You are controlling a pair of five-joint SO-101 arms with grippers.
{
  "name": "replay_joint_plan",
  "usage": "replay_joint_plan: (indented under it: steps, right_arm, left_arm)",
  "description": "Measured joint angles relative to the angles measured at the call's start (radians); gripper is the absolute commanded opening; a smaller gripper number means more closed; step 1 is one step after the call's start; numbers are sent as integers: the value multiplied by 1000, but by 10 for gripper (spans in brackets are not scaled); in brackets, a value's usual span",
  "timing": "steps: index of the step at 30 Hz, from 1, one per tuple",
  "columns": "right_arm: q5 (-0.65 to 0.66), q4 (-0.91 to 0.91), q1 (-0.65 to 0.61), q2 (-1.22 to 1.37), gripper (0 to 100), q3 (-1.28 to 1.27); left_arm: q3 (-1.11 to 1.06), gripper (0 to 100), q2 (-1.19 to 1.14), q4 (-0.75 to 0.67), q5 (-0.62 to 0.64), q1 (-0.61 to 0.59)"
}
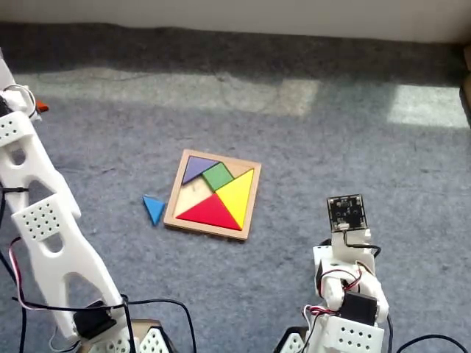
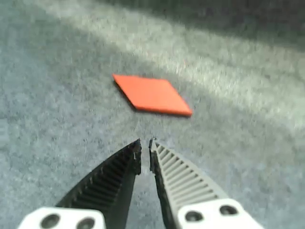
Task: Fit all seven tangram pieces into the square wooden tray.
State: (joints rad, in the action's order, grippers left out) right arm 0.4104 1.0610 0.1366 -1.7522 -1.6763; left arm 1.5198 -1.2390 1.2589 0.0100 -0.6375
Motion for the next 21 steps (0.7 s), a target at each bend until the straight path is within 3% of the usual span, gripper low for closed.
replay_joint_plan:
  steps: [5,13,17,21]
  right_arm:
    - [0,0,0,0,5,0]
    - [0,0,0,0,5,0]
    - [0,0,0,0,5,0]
    - [0,0,0,0,5,0]
  left_arm:
    - [-49,59,-37,-295,95,-2]
    - [-75,59,-275,-767,110,0]
    - [-75,59,-331,-815,109,0]
    - [-75,59,-348,-786,18,0]
